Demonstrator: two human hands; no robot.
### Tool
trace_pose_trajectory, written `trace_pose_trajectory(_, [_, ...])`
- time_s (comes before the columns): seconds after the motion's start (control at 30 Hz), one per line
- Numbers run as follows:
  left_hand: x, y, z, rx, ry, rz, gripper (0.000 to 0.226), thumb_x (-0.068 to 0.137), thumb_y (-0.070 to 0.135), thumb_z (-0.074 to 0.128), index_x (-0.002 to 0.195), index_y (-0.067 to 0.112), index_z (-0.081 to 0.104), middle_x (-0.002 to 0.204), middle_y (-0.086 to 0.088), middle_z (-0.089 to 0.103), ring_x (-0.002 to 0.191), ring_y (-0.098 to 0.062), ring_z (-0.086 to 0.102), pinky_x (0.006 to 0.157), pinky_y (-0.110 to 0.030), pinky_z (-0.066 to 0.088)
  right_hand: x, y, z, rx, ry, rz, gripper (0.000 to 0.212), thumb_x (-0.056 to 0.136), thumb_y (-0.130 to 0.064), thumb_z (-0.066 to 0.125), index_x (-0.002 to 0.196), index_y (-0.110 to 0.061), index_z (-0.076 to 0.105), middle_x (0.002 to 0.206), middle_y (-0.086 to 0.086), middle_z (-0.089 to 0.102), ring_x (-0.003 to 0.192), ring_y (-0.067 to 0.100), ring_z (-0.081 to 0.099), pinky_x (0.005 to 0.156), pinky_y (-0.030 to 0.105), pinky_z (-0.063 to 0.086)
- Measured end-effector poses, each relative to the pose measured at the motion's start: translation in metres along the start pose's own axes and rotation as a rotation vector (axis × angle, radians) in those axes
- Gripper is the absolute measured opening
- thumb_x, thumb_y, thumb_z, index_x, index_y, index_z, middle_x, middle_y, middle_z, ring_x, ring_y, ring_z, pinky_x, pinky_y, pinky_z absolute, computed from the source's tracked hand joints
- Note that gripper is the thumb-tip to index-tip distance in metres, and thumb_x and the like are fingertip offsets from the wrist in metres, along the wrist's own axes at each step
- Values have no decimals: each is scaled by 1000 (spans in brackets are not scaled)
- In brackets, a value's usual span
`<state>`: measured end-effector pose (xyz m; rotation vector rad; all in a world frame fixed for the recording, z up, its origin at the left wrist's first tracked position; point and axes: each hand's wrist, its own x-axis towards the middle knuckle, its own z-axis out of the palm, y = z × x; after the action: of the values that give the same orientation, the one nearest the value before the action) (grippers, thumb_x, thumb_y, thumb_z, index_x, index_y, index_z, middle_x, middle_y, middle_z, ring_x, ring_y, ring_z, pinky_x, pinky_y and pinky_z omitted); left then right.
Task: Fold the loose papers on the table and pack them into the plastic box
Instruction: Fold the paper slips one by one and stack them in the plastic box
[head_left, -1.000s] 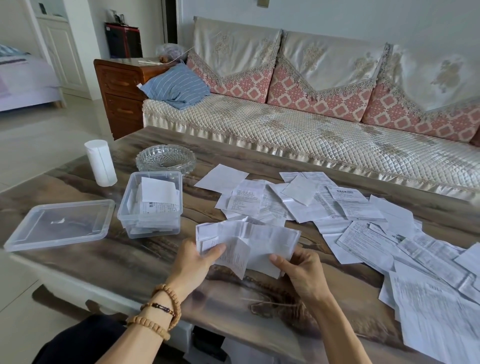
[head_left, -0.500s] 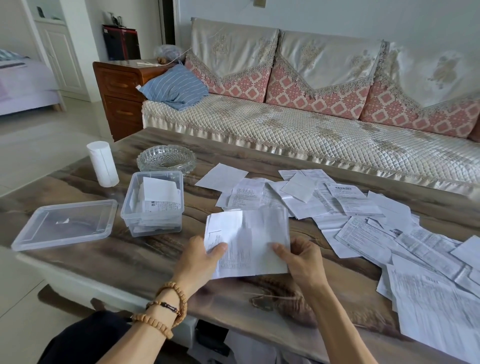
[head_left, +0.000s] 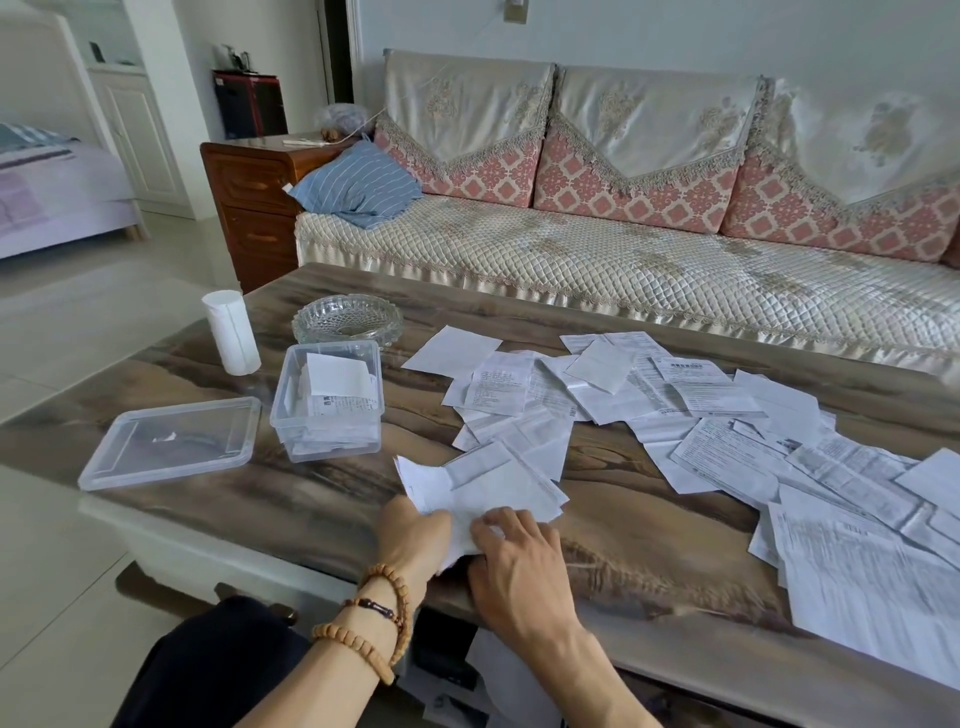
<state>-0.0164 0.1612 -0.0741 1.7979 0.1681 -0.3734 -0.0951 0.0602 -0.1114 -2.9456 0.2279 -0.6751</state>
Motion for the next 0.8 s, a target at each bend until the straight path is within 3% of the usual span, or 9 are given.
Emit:
trace_pose_trajectory(0.17, [-18, -2, -16, 26, -51, -7, 24, 88, -3, 47, 108, 0, 60, 71, -11, 66, 39, -15, 52, 33, -19, 35, -5, 4, -5, 45, -51, -44, 38, 67, -15, 44, 90, -23, 72, 102, -8, 70, 87, 18, 67, 66, 29, 53])
trace_pose_trajectory(0.27, [-10, -6, -46, 116, -27, 11, 45, 93, 2, 47, 137, 7, 40, 92, -12, 63, 42, -14, 53, 35, -22, 39, -10, 21, -10, 147, -135, -124, 35, 75, -9, 57, 105, -20, 71, 118, -6, 67, 104, 20, 63, 78, 32, 55])
trace_pose_trajectory(0.43, [-4, 1, -78, 375, -83, 143, 14, 94, 20, 53, 87, 13, 63, 78, -6, 67, 60, -20, 62, 56, -36, 57, -14, 30, -22, 241, -176, -198, 38, 86, -29, 44, 110, -17, 71, 122, 0, 67, 111, 23, 63, 82, 33, 58])
trace_pose_trajectory(0.53, [-6, 9, -70, 466, -157, 168, 34, 91, 28, 56, 62, 18, 42, 56, -1, 38, 51, -14, 38, 48, -24, 33, -14, 29, -21, 262, -172, -221, 44, 86, -34, 41, 111, -13, 71, 121, 4, 68, 108, 26, 64, 83, 33, 57])
trace_pose_trajectory(0.67, [-8, 11, -54, 523, -212, 196, 42, 94, 30, 57, 78, 23, 19, 65, 4, 30, 51, -10, 30, 40, -15, 25, -13, 31, -19, 275, -190, -241, 40, 89, -31, 43, 112, -12, 70, 119, 7, 68, 104, 29, 64, 81, 32, 57])
trace_pose_trajectory(0.7, [-5, 7, -51, 538, -225, 200, 48, 94, 29, 58, 103, 10, 14, 66, 4, 30, 51, -9, 31, 39, -13, 25, -13, 32, -19, 279, -197, -244, 41, 89, -34, 43, 112, -12, 69, 118, 8, 68, 104, 29, 64, 81, 32, 57])
trace_pose_trajectory(0.73, [-7, 5, -49, 547, -223, 235, 36, 93, 26, 59, 67, 11, 40, 66, 4, 30, 51, -10, 31, 38, -12, 24, -13, 32, -19, 285, -205, -247, 43, 89, -37, 43, 112, -11, 69, 117, 9, 68, 104, 29, 64, 82, 32, 57])
trace_pose_trajectory(0.77, [-4, 1, -47, 549, -213, 252, 41, 92, 23, 60, 71, 21, 25, 66, 4, 30, 51, -10, 31, 39, -12, 24, -12, 33, -19, 290, -218, -250, 45, 89, -40, 43, 111, -11, 70, 117, 10, 68, 104, 29, 64, 82, 32, 57])
trace_pose_trajectory(0.8, [-5, -1, -46, 550, -216, 268, 36, 91, 19, 61, 68, 18, 34, 66, 3, 33, 52, -10, 33, 40, -11, 26, -12, 33, -20, 296, -230, -253, 47, 89, -42, 44, 111, -10, 70, 116, 11, 68, 104, 29, 64, 82, 31, 56])
